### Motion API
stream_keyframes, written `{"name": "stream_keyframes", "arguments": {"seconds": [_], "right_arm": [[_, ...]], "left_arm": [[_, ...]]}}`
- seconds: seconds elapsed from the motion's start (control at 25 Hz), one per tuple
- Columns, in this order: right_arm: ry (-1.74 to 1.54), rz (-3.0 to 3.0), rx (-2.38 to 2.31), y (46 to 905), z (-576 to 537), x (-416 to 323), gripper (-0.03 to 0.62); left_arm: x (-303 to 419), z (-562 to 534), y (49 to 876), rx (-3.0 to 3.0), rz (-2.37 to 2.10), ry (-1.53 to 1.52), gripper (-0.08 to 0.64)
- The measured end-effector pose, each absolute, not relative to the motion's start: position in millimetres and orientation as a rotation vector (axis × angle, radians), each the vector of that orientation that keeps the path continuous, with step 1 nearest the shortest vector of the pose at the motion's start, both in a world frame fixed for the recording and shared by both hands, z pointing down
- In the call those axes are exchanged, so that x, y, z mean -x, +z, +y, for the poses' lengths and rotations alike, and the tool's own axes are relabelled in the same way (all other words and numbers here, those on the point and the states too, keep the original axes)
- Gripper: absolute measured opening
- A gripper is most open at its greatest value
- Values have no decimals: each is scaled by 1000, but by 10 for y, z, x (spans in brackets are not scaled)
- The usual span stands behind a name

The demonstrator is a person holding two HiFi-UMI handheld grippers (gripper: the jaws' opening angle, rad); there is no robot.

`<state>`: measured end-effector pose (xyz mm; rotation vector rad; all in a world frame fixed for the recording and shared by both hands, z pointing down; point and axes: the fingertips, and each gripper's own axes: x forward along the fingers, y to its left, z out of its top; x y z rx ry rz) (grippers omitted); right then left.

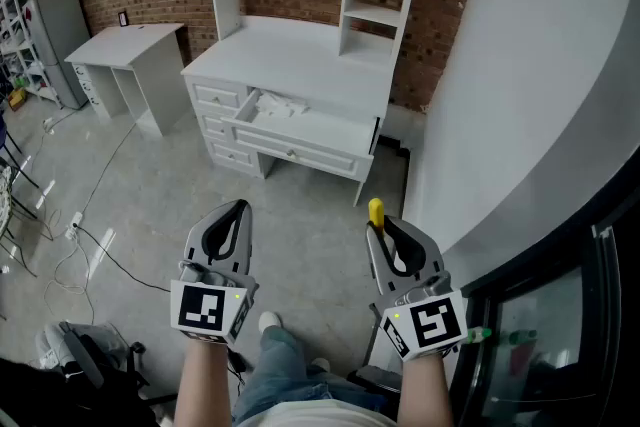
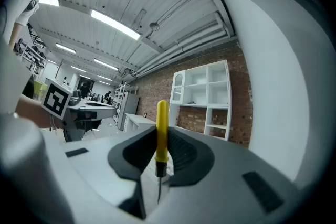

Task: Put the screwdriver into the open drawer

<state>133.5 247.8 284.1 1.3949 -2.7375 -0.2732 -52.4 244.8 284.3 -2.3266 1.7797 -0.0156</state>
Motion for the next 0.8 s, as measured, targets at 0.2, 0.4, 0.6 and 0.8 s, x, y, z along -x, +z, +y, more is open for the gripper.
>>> {"name": "stream_keyframes", "arguments": {"seconds": [0.2,0.4,0.6,0.8], "right_arm": [[-275,-2724,-1439,2805,2399,-1396,74],[-254,-2698,-1462,2860,2121,-1385,74],[-223,-2694,-1477,2911,1619,-1241,74],[-222,-2665,-1460,2975,948,-964,74]], "left_arm": [[484,2365,2827,2360,1752,-10,12],[529,2047,2884,2393,1743,-10,12],[647,1508,2923,2420,1715,1,12],[920,836,3011,2428,1723,-4,12]]}}
